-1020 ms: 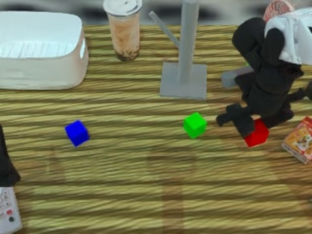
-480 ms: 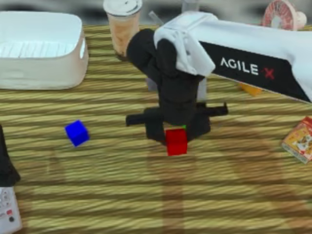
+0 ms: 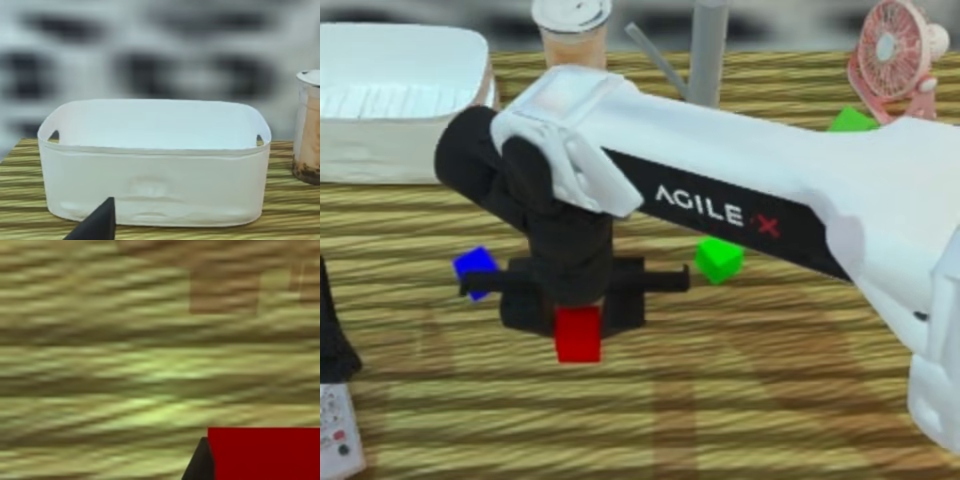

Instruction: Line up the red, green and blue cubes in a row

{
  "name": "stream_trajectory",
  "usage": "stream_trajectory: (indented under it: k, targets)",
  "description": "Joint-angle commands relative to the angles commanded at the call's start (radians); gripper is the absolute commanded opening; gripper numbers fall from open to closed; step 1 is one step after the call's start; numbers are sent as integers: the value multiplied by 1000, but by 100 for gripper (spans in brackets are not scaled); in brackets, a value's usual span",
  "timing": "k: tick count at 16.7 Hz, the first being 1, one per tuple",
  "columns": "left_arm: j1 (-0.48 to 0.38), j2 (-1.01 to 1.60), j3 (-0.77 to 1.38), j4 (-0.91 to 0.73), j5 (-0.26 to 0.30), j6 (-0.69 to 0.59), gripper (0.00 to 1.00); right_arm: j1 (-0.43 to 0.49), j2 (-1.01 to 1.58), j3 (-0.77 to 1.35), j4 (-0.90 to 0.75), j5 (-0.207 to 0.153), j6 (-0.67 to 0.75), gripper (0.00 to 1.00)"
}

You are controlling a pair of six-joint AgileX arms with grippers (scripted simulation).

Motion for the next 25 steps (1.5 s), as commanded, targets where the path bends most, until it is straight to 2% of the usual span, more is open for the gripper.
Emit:
stream_trajectory:
  k: [5, 11, 16, 25]
  targets:
    - [0, 0, 0, 0, 0, 0, 100, -4, -2, -17, 20, -2, 1, 0]
    - [0, 0, 0, 0, 0, 0, 100, 2, 41, -169, 214, 0, 5, 0]
    - [0, 0, 0, 0, 0, 0, 100, 4, 49, -194, 242, 1, 5, 0]
    - [0, 0, 0, 0, 0, 0, 100, 4, 49, -194, 242, 1, 5, 68]
